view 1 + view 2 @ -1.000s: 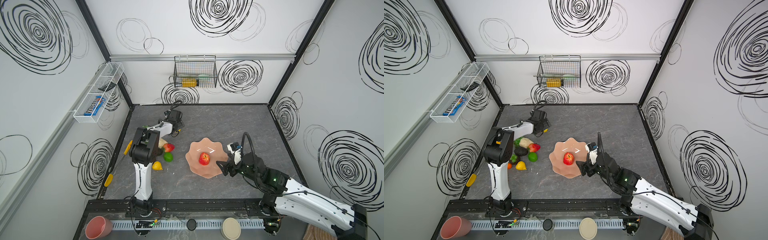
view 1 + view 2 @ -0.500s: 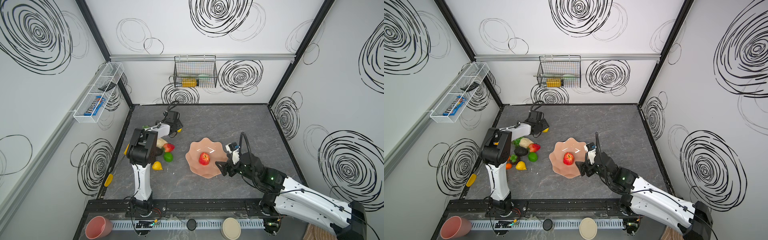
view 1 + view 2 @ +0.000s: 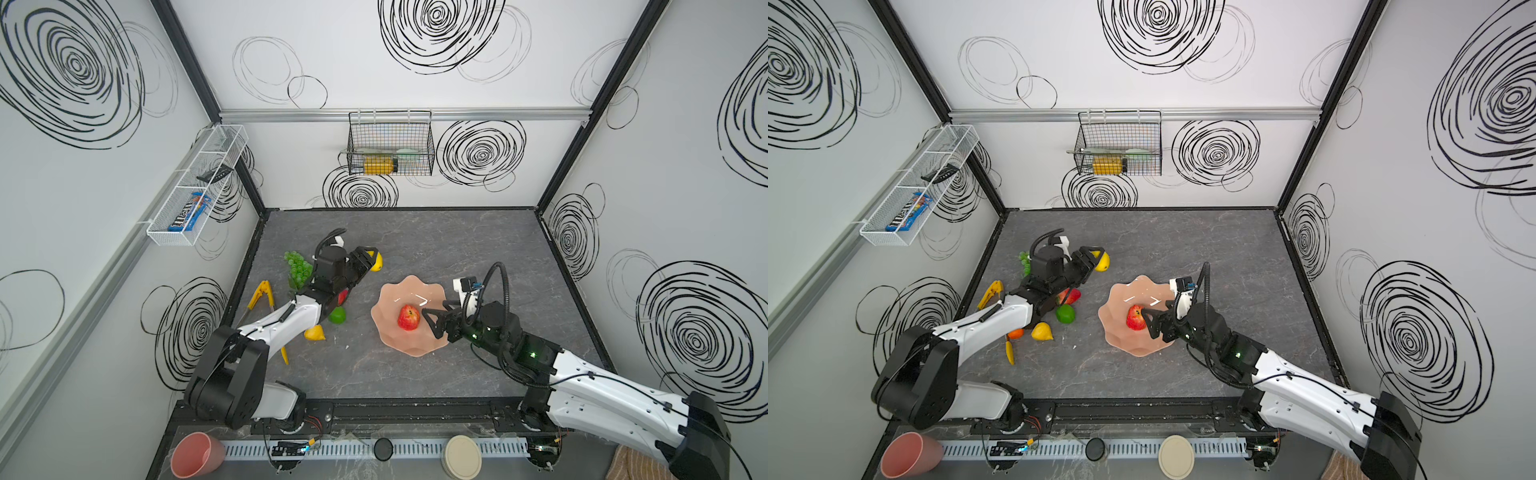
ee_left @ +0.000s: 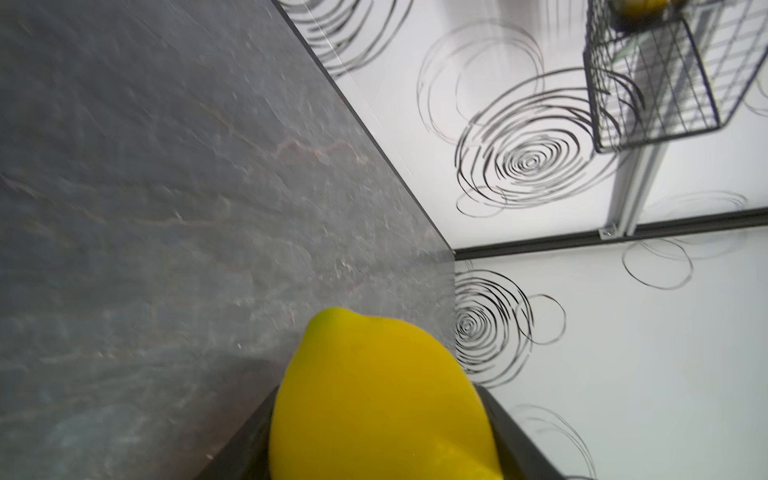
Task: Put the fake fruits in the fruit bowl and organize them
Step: 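Carry the yellow lemon with the left gripper over the bowl toward the right gripper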
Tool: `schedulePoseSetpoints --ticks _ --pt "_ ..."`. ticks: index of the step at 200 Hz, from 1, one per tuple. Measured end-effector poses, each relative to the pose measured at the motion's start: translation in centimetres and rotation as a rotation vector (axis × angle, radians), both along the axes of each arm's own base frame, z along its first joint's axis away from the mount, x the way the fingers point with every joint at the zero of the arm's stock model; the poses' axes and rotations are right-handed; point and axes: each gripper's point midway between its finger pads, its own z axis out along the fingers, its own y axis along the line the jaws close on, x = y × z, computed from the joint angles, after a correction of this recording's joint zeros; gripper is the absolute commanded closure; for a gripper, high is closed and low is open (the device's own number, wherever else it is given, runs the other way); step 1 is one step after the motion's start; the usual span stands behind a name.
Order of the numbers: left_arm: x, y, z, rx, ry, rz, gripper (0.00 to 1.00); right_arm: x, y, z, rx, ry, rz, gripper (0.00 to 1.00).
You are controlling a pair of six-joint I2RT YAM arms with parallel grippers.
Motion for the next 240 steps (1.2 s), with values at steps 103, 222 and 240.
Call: schedulePoseSetpoints --ticks 103,222,240 --pt "-9.8 -7.3 -0.9 -0.186 0.072 -0.206 0.34 -1.0 4.7 -1.6 -0.019 0.019 0.038 0.13" --pt "-13.5 -8.8 -0.9 -0.209 0.080 -0.273 0.33 -1.1 6.4 -3.3 -0.141 -0.047 -0.027 0.15" --pt "-13.7 -8.7 -1.1 -0.208 0.085 -0.268 0.33 -1.0 6.4 -2.8 -0.129 -0.067 -0.044 0.17"
